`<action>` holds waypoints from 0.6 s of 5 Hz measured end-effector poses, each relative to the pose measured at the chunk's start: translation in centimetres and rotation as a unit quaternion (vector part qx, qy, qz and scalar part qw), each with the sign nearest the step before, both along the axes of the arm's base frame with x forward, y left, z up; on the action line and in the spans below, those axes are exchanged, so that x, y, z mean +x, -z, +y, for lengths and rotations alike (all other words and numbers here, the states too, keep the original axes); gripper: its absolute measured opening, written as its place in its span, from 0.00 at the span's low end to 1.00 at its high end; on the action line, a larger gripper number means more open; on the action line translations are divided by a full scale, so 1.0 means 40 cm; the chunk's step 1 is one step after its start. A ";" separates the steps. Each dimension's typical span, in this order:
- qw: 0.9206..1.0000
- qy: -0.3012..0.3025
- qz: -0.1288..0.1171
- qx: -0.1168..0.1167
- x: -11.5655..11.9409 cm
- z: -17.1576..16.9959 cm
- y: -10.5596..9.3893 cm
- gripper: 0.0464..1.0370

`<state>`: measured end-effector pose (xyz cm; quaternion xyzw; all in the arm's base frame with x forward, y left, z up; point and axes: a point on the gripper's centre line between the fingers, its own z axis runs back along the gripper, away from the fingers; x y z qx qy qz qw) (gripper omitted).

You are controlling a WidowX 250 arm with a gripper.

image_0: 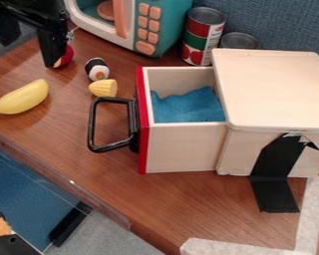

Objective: Put the thing into the drawer

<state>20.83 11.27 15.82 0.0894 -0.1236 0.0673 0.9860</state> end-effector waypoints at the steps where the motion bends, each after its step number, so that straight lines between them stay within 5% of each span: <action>1: 1.000 0.000 0.009 -0.003 -0.001 0.000 0.014 0.96; 3: 0.998 -0.017 0.033 0.043 0.051 0.151 0.143 0.96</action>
